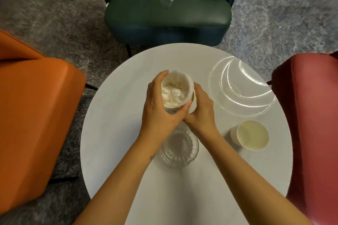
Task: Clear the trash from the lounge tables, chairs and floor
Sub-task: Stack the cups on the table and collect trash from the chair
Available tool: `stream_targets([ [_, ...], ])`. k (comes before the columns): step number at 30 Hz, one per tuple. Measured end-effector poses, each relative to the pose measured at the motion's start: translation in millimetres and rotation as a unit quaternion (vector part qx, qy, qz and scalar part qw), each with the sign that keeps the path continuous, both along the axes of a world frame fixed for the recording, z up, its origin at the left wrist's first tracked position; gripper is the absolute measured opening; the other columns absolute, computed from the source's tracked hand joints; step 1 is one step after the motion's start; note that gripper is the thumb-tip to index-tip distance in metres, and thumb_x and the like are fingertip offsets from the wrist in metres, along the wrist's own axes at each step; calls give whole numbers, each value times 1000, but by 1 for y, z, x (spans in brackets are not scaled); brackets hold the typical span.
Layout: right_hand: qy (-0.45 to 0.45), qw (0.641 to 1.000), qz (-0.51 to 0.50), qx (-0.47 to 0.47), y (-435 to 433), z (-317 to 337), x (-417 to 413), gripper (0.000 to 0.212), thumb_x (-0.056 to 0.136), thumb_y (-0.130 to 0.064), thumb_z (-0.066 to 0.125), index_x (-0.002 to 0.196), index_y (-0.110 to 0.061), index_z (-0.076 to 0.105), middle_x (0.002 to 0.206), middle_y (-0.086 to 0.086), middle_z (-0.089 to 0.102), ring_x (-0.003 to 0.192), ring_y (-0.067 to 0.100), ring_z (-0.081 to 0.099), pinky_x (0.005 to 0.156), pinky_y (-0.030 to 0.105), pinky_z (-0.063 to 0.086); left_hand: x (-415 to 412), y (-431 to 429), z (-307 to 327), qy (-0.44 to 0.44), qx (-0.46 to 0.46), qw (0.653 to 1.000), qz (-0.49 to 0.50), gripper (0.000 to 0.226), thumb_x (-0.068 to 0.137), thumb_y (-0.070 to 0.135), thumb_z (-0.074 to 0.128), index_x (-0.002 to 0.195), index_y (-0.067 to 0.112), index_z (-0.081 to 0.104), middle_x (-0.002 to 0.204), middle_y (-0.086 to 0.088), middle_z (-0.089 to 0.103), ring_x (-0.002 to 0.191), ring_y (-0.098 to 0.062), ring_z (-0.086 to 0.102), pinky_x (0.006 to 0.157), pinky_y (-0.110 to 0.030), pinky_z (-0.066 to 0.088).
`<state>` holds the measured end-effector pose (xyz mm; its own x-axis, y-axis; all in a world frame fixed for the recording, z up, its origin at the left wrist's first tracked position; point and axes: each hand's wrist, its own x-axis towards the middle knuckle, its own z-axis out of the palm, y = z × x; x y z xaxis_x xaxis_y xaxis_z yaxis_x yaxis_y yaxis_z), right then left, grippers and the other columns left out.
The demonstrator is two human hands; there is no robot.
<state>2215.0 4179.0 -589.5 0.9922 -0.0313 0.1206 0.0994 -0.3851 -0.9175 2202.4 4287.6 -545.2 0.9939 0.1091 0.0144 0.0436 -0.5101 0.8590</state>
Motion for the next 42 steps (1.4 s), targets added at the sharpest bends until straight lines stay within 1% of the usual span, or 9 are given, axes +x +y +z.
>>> stream_targets([
  [6,31,999,-21,27,0,6,-20,49,70,-42,67,112,-16,60,103,-14,61,99,8,59,87,35,48,-11,-8,-18,33,33,998,-31,86,68,35,80,139,31,32,136,4,42,109,5,36,78,9,31],
  [11,27,989,22,-145,-31,7,-34,73,73,-24,77,136,-15,43,137,2,49,133,20,39,106,35,26,-17,-17,-20,30,45,998,-30,84,69,32,81,138,26,34,136,1,44,112,-1,38,75,9,32],
  [19,44,935,-124,-329,-107,4,-71,93,57,-32,84,138,-21,39,141,5,43,139,28,27,107,43,12,-23,-36,4,-8,9,998,-61,79,70,26,80,136,22,37,130,12,42,111,6,38,86,5,30],
  [25,94,963,-136,-213,-125,-21,-99,85,61,-26,83,135,-21,40,128,-3,52,120,17,46,96,27,19,-37,-62,17,-14,-24,993,-119,78,70,24,81,135,18,38,131,13,43,118,-1,43,97,-14,40],
  [29,112,973,-170,-104,-121,-23,-103,78,61,-38,72,131,-25,40,109,-20,52,103,2,41,99,25,22,-48,-84,20,0,-54,986,-161,79,67,33,77,133,29,34,131,12,45,117,-1,47,94,-16,43],
  [32,96,983,-147,-62,-119,-17,-103,82,64,-29,78,133,-24,35,104,-25,53,104,12,55,104,40,34,-55,-97,15,16,-53,981,-186,78,66,33,78,129,38,32,127,11,47,110,7,47,88,-7,41],
  [35,62,989,-130,-32,-116,-7,-103,89,64,-21,83,134,-27,29,109,-39,51,107,-6,51,96,50,42,-59,-102,5,34,-32,979,-199,80,67,30,81,129,42,31,129,10,46,106,15,43,82,3,35],
  [39,27,994,-106,-3,-119,0,-107,95,63,-18,84,134,-35,23,114,-45,45,102,-21,48,82,3,41,-63,-106,-5,51,-13,977,-206,82,70,27,80,131,43,28,133,8,42,108,10,39,80,6,33],
  [42,50,994,-96,27,-124,8,-110,96,61,-25,83,130,-51,21,112,-44,45,101,-14,53,77,1,41,-65,-110,-6,67,-6,970,-235,84,71,29,78,136,41,26,135,10,37,112,6,39,80,5,34],
])
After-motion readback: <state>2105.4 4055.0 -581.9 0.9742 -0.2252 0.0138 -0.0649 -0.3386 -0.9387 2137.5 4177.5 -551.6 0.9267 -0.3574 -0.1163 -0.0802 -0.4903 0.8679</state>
